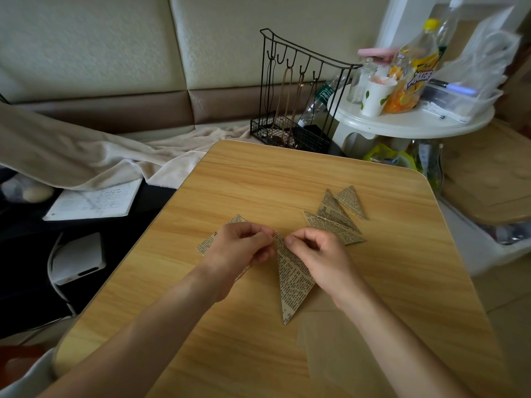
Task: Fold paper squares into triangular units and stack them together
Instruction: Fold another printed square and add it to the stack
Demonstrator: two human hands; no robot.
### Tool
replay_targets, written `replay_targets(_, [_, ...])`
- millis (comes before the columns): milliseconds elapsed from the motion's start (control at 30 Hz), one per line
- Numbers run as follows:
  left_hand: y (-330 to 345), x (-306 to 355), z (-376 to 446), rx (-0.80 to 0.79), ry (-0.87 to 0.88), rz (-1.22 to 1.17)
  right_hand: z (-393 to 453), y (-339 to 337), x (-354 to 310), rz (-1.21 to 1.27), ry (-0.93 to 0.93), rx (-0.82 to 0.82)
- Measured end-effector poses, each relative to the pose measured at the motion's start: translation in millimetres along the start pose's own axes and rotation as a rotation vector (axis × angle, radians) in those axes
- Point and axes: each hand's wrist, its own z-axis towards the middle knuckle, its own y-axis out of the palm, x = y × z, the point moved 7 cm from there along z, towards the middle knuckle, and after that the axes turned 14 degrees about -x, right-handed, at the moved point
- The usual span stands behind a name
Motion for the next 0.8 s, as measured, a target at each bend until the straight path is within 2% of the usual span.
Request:
replay_targets(333, [5.1,-3.0,-0.1,-0.062,-0.023,0.016,-0.3,1.1,-1.3,0.006,-0.017,-0.015])
replay_targets(533, [-0.6,-5.3,1.8,-0.004,-0.032,-0.038,-2.5,2.5,-10.4,-0.153,-0.102,0.015])
replay_targets(800, [-0.7,-6.9,2.1,-0.028,-0.05,-0.003,-8.7,-0.4,-21.6,-0.272,-0.156,0.103])
